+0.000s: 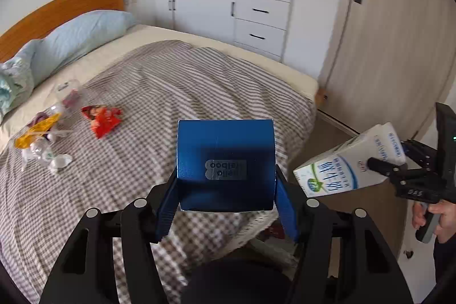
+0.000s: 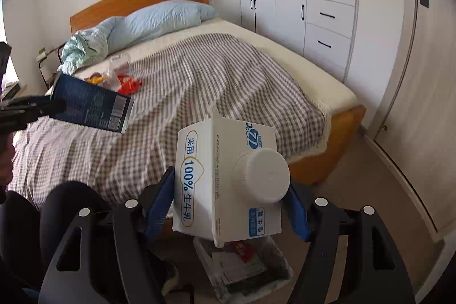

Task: Collect trash
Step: 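Carry the blue box and milk carton to the trash bin with both tools, then open the left tool over the bin while the right tool releases the carton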

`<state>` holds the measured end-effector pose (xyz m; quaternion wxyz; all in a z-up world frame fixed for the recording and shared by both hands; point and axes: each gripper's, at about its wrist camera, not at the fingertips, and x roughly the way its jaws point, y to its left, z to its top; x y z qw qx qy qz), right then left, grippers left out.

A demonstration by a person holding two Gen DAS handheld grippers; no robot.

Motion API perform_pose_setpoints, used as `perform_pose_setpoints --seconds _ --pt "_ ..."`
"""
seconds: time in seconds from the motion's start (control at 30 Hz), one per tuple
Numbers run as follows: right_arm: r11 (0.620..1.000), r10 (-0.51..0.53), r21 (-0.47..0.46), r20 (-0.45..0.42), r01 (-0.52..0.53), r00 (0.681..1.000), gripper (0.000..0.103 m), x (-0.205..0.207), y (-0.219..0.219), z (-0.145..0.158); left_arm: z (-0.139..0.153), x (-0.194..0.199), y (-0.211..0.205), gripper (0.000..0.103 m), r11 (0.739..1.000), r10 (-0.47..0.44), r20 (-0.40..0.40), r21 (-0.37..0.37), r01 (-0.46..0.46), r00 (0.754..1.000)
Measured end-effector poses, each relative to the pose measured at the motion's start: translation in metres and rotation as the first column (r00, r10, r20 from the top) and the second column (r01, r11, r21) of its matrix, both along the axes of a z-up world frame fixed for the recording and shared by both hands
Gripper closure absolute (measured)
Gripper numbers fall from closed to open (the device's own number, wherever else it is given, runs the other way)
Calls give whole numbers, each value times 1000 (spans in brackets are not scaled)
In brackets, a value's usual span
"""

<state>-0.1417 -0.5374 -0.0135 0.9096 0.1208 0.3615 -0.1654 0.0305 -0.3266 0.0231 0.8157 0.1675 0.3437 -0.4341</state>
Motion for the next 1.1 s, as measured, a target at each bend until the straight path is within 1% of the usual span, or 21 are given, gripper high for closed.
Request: perform_pose_setpoints --seconds 0.07,0.13,0.2,0.3,0.4,0.5,0.6,0.7,0.73,0.8,0.83,0.9,0.93,1.0,1.07,1.1 --pt "1000 -16 20 -50 17 999 35 -10 -8 -25 -15 -20 -26 45 997 -56 3 43 56 998" --pt "999 -17 49 -100 22 995 35 -17 -10 -55 -36 -34 -49 45 990 -95 -26 105 98 995" --pt "996 4 93 -146 9 989 35 -22 -11 -90 -55 -48 -71 45 976 -144 -57 154 151 988" --pt "990 30 144 -203 -1 979 35 -25 -13 -145 -82 -63 -100 45 956 -183 -89 216 198 979" --pt "988 59 154 -272 -17 960 35 -16 -15 -198 -103 -70 -127 45 930 -219 -113 274 243 969" --pt "988 108 139 -333 -64 937 35 -3 -16 -244 -134 -69 -153 45 891 -236 -170 356 283 957" --pt "984 167 123 -407 -128 898 35 6 -18 -285 -172 -62 -179 45 844 -223 -234 440 307 946" --pt "977 211 136 -462 -166 862 35 6 -23 -322 -211 -59 -203 45 791 -210 -281 513 332 936" --pt "976 214 146 -472 -164 855 35 4 -26 -333 -226 -60 -211 45 766 -213 -292 543 345 932" --pt "976 201 173 -484 -132 851 35 0 -31 -349 -250 -62 -223 45 722 -209 -314 590 363 926" --pt "976 186 187 -480 -108 857 34 -4 -35 -353 -261 -64 -229 45 702 -210 -323 607 372 923" --pt "978 155 198 -459 -69 875 34 -11 -40 -354 -279 -64 -238 45 677 -209 -331 629 381 920" --pt "977 145 205 -457 -55 878 34 -13 -43 -354 -289 -63 -242 45 667 -211 -321 643 376 923" --pt "976 119 219 -456 -19 882 34 -18 -49 -353 -309 -63 -249 45 661 -209 -280 665 347 937" --pt "972 106 235 -454 3 885 34 -22 -52 -350 -331 -63 -251 45 631 -212 -269 697 342 940" --pt "971 100 241 -450 13 887 34 -21 -56 -348 -341 -62 -249 45 624 -205 -270 705 338 941"
